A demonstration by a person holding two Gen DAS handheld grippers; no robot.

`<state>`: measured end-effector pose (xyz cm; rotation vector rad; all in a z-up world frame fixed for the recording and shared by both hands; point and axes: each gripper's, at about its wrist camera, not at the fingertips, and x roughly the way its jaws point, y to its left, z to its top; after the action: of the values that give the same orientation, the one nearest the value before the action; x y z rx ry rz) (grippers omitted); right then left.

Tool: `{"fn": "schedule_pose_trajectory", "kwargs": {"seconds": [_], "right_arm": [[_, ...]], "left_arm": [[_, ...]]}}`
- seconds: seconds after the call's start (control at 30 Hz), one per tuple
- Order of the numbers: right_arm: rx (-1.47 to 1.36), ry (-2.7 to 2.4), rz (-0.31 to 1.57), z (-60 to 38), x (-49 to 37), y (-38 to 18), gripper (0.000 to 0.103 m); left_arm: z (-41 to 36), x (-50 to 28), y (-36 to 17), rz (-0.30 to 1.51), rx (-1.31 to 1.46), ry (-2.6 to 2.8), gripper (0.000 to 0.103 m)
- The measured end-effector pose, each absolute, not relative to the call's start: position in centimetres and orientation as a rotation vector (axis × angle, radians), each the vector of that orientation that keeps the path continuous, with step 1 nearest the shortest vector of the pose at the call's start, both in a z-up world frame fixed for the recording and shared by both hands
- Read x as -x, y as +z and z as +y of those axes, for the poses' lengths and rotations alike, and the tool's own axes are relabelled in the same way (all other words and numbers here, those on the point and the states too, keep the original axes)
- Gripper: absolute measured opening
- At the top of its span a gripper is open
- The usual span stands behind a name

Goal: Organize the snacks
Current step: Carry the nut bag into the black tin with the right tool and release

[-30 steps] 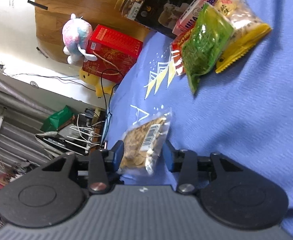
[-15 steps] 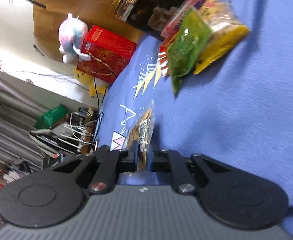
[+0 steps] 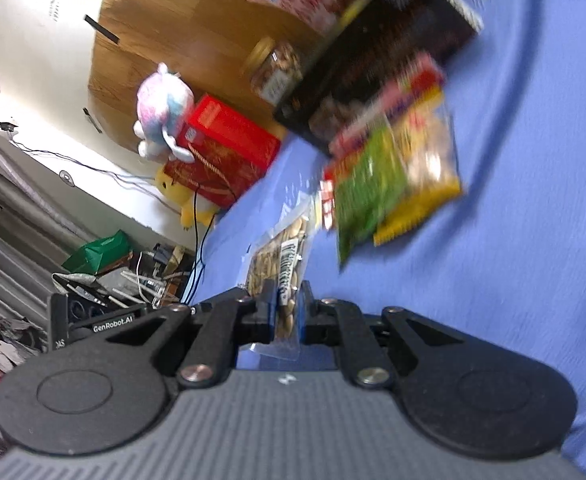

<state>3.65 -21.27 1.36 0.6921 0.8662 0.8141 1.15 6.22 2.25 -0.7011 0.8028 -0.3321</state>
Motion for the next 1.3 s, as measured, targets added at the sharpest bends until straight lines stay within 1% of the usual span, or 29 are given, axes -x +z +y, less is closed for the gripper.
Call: {"fn": "schedule_pose_trajectory", "kwargs": {"seconds": [0.4, 0.6, 0.97, 1.3], "right_arm": [[-0.626, 0.790, 0.725, -23.1, -9.7, 6.2, 0.013], [-0.600, 0.786, 0.690, -22.8, -14.7, 8.0, 0.013], [-0.552, 0.759, 0.712, -21.6, -21.7, 7.0, 0.013], [-0.474, 0.735, 0.727, -20.1, -23.5, 6.2, 0.013]], "left_arm": [[2.7, -9.7, 8.5, 0.725, 0.537, -0.345, 0.014], [2.7, -14.5, 9.9, 0.690, 0.517, -0.319, 0.014], [3.5, -20.9, 8.4, 0.715, 0.497, -0.250, 0.015], [3.4, -22.8, 6.7, 0.743, 0.454, -0.207, 0.015]]}}
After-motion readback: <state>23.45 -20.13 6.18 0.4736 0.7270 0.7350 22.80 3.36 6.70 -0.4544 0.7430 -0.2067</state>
